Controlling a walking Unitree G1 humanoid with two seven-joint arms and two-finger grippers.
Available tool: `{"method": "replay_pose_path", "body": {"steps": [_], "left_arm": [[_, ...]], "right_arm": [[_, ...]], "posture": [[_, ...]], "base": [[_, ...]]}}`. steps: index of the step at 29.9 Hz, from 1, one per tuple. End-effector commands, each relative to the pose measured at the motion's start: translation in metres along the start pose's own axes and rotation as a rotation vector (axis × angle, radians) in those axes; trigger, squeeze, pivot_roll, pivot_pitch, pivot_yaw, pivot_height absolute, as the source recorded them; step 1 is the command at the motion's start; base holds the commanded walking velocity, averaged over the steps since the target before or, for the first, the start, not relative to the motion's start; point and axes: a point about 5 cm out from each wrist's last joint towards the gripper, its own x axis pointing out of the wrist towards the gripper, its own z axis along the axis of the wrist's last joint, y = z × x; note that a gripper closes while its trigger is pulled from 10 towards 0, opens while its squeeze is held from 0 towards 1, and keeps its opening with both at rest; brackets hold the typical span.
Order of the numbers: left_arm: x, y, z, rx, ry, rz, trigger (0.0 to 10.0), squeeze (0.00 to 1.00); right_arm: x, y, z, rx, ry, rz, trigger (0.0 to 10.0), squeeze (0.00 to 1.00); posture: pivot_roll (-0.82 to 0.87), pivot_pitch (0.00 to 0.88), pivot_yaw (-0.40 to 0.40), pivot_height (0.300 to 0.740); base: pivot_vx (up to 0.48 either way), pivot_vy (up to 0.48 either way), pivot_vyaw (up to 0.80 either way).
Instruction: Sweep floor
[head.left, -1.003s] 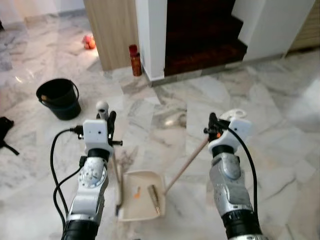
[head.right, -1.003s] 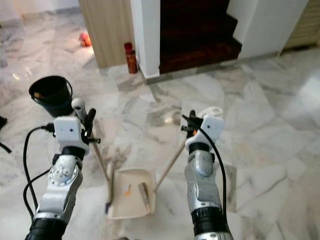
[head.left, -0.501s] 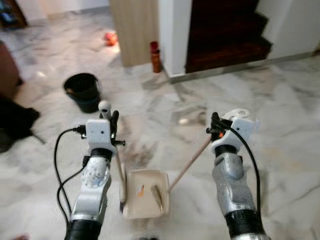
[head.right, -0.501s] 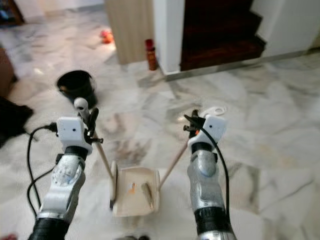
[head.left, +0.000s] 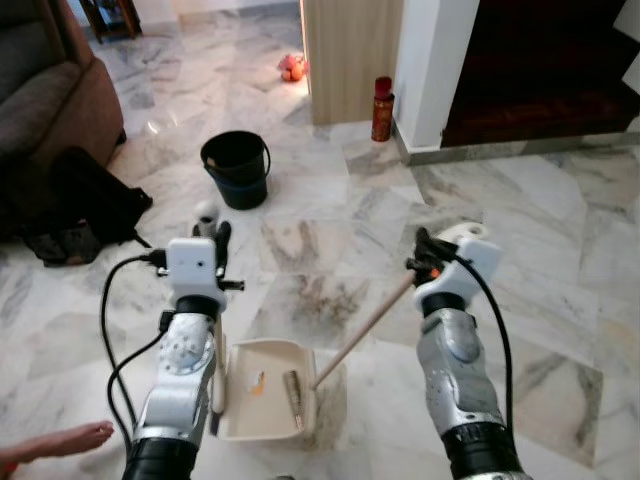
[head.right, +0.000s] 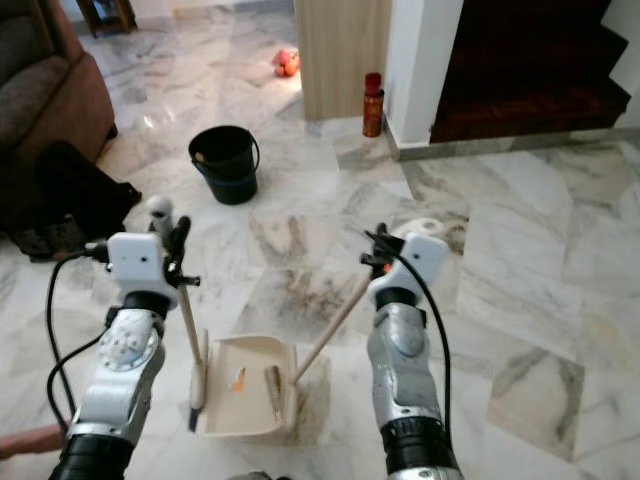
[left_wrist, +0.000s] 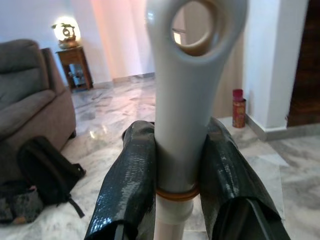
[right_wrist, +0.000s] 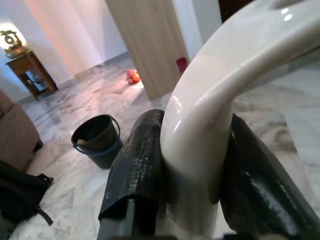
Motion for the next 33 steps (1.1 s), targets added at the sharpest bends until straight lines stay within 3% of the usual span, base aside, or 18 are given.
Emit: {"method": "replay_pose_path", "body": {"steps": [1, 18, 27, 33], "left_arm": [[0.0023, 0.0021, 0.0084, -0.007, -0.043, 0.014, 10.0, 0.0], [-0.0006, 0.0003, 0.0054, -0.028, -0.012, 0.023, 10.0, 0.0], [-0.0009, 0.0016, 0.0048, -0.023, -0.004, 0.03, 10.0, 0.0], [-0.0006, 0.0022, 0.005, -0.021, -0.001, 0.034, 10.0, 0.0]], "right_arm": [[0.0023, 0.0058, 0.0075, 0.021, -0.035, 0.018, 10.0, 0.0], [0.0034, 0.0056, 0.0149, 0.011, -0.045, 0.039, 10.0, 0.0], [0.0031, 0.0071, 0.0166, -0.006, -0.053, 0.052, 10.0, 0.0], [0.0034, 0.0079, 0.0164, 0.016, -0.048, 0.055, 10.0, 0.0]], "posture": [[0.2, 0.058, 0.024, 0.74], [0.12, 0.113, 0.026, 0.74], [0.12, 0.118, 0.025, 0.74], [0.12, 0.118, 0.026, 0.74]], "base": [[0.0, 0.0, 0.0], [0.0, 0.0, 0.0], [0.324, 0.0, 0.46], [0.348, 0.0, 0.0]]}}
